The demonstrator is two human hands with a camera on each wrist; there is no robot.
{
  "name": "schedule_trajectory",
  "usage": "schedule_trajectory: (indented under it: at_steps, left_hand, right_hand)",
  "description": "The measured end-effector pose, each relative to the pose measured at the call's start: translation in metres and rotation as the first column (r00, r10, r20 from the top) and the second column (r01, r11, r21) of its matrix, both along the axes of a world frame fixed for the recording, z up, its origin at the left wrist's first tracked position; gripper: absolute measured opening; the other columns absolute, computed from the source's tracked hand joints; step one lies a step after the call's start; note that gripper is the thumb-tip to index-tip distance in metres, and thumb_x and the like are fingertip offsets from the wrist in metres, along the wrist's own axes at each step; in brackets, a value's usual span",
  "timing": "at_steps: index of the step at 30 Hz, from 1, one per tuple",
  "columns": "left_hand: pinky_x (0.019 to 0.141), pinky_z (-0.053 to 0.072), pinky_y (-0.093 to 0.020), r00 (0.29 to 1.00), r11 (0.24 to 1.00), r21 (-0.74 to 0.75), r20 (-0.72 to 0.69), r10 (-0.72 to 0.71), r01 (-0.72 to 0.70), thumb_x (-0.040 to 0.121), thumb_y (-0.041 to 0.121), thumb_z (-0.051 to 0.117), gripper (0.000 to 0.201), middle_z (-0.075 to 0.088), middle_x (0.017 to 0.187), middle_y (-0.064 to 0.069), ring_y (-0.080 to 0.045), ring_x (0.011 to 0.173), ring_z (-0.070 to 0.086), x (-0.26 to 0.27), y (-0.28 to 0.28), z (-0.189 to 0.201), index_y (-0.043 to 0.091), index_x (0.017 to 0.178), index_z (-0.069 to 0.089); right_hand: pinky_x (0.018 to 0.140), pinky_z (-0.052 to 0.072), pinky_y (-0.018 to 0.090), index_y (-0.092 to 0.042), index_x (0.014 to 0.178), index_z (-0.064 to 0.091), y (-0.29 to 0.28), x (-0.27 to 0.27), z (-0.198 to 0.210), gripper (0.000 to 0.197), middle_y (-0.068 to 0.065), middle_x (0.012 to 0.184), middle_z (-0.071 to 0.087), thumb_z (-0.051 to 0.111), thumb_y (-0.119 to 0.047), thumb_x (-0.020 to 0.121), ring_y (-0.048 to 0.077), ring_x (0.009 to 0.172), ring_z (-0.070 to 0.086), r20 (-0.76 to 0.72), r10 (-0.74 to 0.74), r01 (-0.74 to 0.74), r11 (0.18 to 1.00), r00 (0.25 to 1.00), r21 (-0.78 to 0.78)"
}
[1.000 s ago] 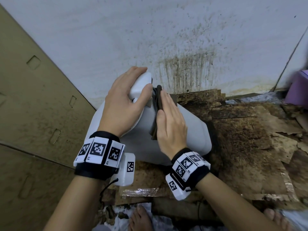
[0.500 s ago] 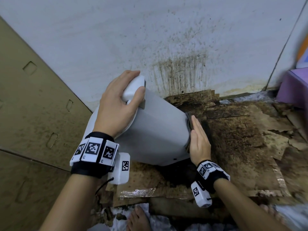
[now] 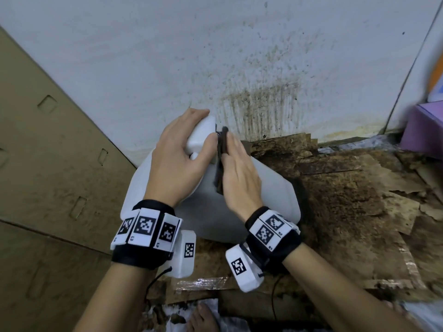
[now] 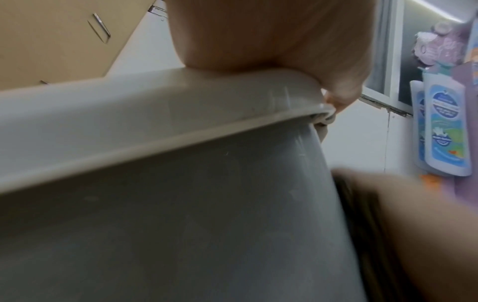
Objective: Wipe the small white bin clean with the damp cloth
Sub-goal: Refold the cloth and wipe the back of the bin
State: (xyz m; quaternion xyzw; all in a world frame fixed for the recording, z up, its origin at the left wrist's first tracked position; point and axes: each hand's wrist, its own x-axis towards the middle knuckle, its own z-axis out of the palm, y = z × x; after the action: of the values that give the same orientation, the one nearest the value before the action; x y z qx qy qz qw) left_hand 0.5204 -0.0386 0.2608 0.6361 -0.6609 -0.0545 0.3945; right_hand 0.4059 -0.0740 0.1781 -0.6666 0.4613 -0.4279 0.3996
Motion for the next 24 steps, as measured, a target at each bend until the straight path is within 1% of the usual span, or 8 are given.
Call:
schedule_trajectory:
  at_steps: [3, 7, 9, 12, 14, 16, 19, 24]
  left_hand:
    - [0.112, 0.04, -0.039, 1.0, 1.0, 0.005, -0.013, -0.003, 0.003, 0.099, 0.036, 0.059, 0.041, 0.053, 0.144, 0.017, -0.004, 0.136, 0.045, 0.003, 0.003, -0.001, 0.032, 0.139, 0.057]
    - [0.112, 0.04, -0.037, 1.0, 1.0, 0.002, -0.015, -0.004, 0.004, 0.099, 0.035, 0.06, 0.04, 0.053, 0.144, 0.017, -0.003, 0.136, 0.045, 0.006, 0.004, 0.0, 0.032, 0.139, 0.057]
    - [0.112, 0.039, -0.036, 1.0, 1.0, -0.002, -0.002, -0.006, 0.006, 0.099, 0.035, 0.06, 0.041, 0.054, 0.144, 0.016, -0.004, 0.136, 0.046, 0.005, 0.003, 0.001, 0.03, 0.139, 0.057]
    - [0.112, 0.039, -0.038, 1.0, 1.0, -0.002, 0.002, -0.009, 0.009, 0.099, 0.036, 0.06, 0.041, 0.054, 0.144, 0.015, -0.006, 0.137, 0.046, 0.003, 0.002, 0.001, 0.03, 0.139, 0.058]
    - [0.112, 0.04, -0.039, 1.0, 1.0, -0.001, -0.01, -0.013, 0.013, 0.099, 0.036, 0.06, 0.04, 0.054, 0.144, 0.015, -0.005, 0.137, 0.045, 0.003, 0.004, 0.001, 0.031, 0.138, 0.058]
    - [0.112, 0.04, -0.034, 1.0, 1.0, -0.008, -0.014, -0.014, 0.014, 0.099, 0.035, 0.06, 0.039, 0.054, 0.143, 0.018, -0.002, 0.134, 0.046, 0.004, 0.006, 0.001, 0.031, 0.138, 0.058]
    - [0.11, 0.039, -0.028, 1.0, 1.0, -0.013, -0.004, -0.009, 0.009, 0.1, 0.033, 0.059, 0.038, 0.054, 0.141, 0.02, 0.002, 0.131, 0.046, 0.003, 0.005, 0.002, 0.03, 0.138, 0.058]
    - [0.113, 0.039, -0.035, 1.0, 1.0, 0.001, 0.019, -0.018, 0.018, 0.1, 0.034, 0.059, 0.039, 0.054, 0.143, 0.017, -0.003, 0.136, 0.045, -0.003, 0.001, 0.002, 0.03, 0.139, 0.057]
  right_hand:
    - [0.124, 0.008, 0.026, -0.026, 0.16, 0.018, -0.006, 0.008, 0.01, 0.053, -0.014, 0.165, 0.017, 0.022, -0.031, 0.108, -0.003, 0.15, 0.008, 0.023, 0.086, -0.085, 0.996, 0.996, -0.042]
    - [0.125, 0.005, 0.026, -0.024, 0.16, 0.015, -0.009, 0.001, 0.001, 0.054, -0.012, 0.166, 0.014, 0.022, -0.031, 0.108, -0.004, 0.15, 0.004, -0.015, 0.151, -0.152, 0.984, 0.988, -0.092]
    - [0.125, 0.006, 0.028, -0.025, 0.16, 0.014, -0.014, -0.006, -0.008, 0.054, -0.012, 0.166, 0.014, 0.021, -0.033, 0.108, -0.003, 0.151, 0.005, -0.025, 0.17, -0.171, 0.983, 0.985, -0.065]
    - [0.125, 0.014, 0.033, -0.026, 0.159, 0.021, -0.025, -0.026, -0.028, 0.054, -0.011, 0.163, 0.023, 0.024, -0.035, 0.105, 0.001, 0.149, 0.016, -0.035, 0.125, -0.124, 0.992, 0.992, 0.02]
    - [0.121, 0.016, 0.028, -0.025, 0.156, 0.029, -0.031, -0.047, -0.047, 0.049, -0.007, 0.16, 0.031, 0.028, -0.029, 0.106, 0.005, 0.146, 0.024, -0.077, 0.077, -0.069, 0.993, 0.994, 0.094]
    - [0.115, 0.017, 0.021, -0.026, 0.154, 0.034, -0.034, -0.069, -0.071, 0.047, -0.007, 0.158, 0.034, 0.03, -0.025, 0.107, 0.006, 0.144, 0.027, -0.107, 0.045, -0.025, 0.983, 0.993, 0.181]
    - [0.118, 0.018, 0.026, -0.026, 0.154, 0.033, -0.035, -0.096, -0.108, 0.048, -0.007, 0.159, 0.033, 0.031, -0.026, 0.106, 0.007, 0.144, 0.027, -0.075, -0.02, 0.041, 0.954, 0.997, 0.298]
    - [0.122, 0.015, 0.031, -0.022, 0.158, 0.026, -0.032, -0.112, -0.133, 0.051, -0.006, 0.164, 0.025, 0.028, -0.024, 0.107, 0.01, 0.15, 0.02, -0.081, -0.097, 0.122, 0.904, 0.992, 0.41]
